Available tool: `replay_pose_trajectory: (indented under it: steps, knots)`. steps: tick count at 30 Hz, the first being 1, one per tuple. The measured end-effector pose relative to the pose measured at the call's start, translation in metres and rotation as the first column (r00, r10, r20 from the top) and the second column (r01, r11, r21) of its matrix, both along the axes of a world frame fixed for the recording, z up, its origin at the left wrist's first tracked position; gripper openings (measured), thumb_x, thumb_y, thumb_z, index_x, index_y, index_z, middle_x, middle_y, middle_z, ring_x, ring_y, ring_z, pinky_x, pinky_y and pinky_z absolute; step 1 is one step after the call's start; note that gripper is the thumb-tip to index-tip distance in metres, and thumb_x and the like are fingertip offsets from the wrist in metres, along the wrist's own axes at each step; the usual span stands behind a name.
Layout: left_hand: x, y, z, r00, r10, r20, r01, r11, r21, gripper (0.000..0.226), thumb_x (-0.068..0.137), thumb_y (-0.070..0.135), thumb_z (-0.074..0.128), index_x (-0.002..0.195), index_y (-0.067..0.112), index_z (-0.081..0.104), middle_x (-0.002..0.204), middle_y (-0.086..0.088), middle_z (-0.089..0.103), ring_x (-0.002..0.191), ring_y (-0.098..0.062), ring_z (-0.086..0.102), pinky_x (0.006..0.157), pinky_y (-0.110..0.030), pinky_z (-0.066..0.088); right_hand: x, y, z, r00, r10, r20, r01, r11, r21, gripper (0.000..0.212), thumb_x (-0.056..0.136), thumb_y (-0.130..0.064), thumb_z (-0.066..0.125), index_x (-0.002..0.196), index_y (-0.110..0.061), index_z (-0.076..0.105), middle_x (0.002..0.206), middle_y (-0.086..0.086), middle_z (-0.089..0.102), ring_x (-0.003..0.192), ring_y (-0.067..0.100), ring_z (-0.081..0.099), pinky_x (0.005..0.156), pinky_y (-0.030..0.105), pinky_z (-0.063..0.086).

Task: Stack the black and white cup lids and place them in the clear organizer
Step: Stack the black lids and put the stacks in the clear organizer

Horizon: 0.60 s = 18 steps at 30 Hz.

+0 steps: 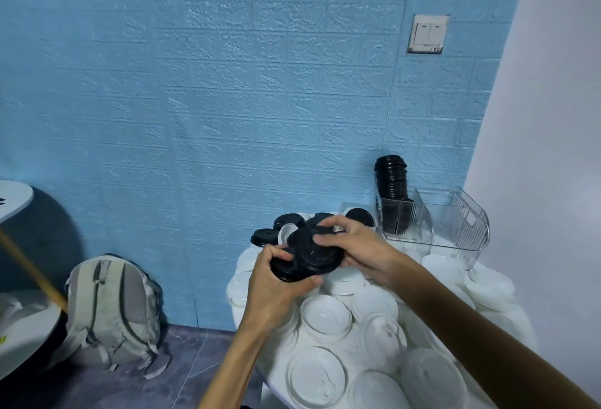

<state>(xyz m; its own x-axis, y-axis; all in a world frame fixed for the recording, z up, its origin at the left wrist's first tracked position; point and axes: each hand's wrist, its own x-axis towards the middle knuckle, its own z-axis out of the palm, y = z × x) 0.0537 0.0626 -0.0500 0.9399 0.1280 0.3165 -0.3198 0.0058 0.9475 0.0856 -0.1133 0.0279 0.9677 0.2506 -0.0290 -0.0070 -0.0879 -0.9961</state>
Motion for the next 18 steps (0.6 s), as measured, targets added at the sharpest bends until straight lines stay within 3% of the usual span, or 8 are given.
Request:
replay_pose_trajectory:
  steps: [3, 6, 8, 11, 14, 18]
  knots:
    - [-0.004, -0.006, 0.002, 0.998, -0.041, 0.038, 0.042, 0.999, -0.023, 0.084, 0.034, 0.031, 0.096, 0.102, 0.015, 0.049, 0.092, 0.016, 0.068, 0.083, -0.007, 0.063, 0.072, -0.021, 0.052, -0.004, 0.011, -0.007, 1.000, 0.004, 0.007, -0.002, 0.986, -0.169, 0.022, 0.086, -0.027, 0.080, 0.104, -0.020, 0.069, 0.077, -0.001, 0.064, 0.059, 0.006, 0.054, 0.051, 0.019, 0.037]
    - [-0.008, -0.008, 0.003, 0.996, -0.051, 0.076, 0.055, 0.997, -0.053, 0.110, 0.037, 0.021, 0.101, 0.131, 0.027, 0.045, 0.113, 0.005, 0.067, 0.101, -0.011, 0.071, 0.084, -0.027, 0.057, -0.008, 0.015, -0.007, 0.995, 0.018, -0.095, -0.026, 0.996, -0.083, 0.024, 0.086, -0.024, 0.080, 0.104, -0.018, 0.064, 0.082, -0.002, 0.065, 0.070, 0.008, 0.062, 0.048, 0.018, 0.046]
    - [-0.012, -0.010, 0.006, 0.992, -0.089, 0.090, 0.096, 0.993, -0.072, 0.125, 0.044, 0.000, 0.101, 0.145, 0.033, 0.036, 0.118, 0.000, 0.067, 0.106, -0.012, 0.071, 0.084, -0.025, 0.057, -0.012, 0.017, -0.008, 0.984, 0.075, -0.162, -0.082, 0.996, -0.034, 0.026, 0.087, -0.023, 0.078, 0.105, -0.019, 0.061, 0.091, 0.002, 0.068, 0.078, 0.013, 0.065, 0.050, 0.022, 0.051]
    - [-0.014, -0.011, 0.011, 0.984, -0.154, 0.094, 0.161, 0.985, -0.066, 0.114, 0.052, -0.016, 0.092, 0.143, 0.030, 0.042, 0.114, 0.013, 0.072, 0.107, -0.009, 0.071, 0.084, -0.023, 0.057, -0.012, 0.020, -0.012, 0.989, 0.044, -0.141, -0.049, 0.998, -0.031, 0.029, 0.086, -0.026, 0.079, 0.107, -0.018, 0.061, 0.094, 0.007, 0.071, 0.075, 0.015, 0.067, 0.048, 0.023, 0.050]
    - [-0.013, -0.008, 0.013, 0.985, -0.156, 0.070, 0.157, 0.988, -0.006, 0.099, 0.052, -0.003, 0.096, 0.137, 0.024, 0.054, 0.116, 0.015, 0.073, 0.111, -0.008, 0.070, 0.087, -0.021, 0.055, -0.014, 0.023, -0.014, 0.988, 0.024, -0.150, -0.019, 0.999, 0.035, 0.031, 0.084, -0.023, 0.082, 0.107, -0.015, 0.062, 0.091, 0.007, 0.074, 0.077, 0.015, 0.070, 0.054, 0.026, 0.053]
    - [-0.013, -0.007, 0.010, 0.990, -0.127, 0.062, 0.126, 0.992, 0.027, 0.069, 0.050, 0.017, 0.101, 0.111, 0.026, 0.070, 0.106, 0.004, 0.076, 0.105, -0.018, 0.072, 0.084, -0.025, 0.058, -0.018, 0.023, -0.015, 0.988, -0.001, -0.152, 0.004, 1.000, 0.019, 0.026, 0.084, -0.019, 0.081, 0.103, -0.016, 0.063, 0.088, 0.004, 0.072, 0.072, 0.010, 0.069, 0.048, 0.022, 0.048]
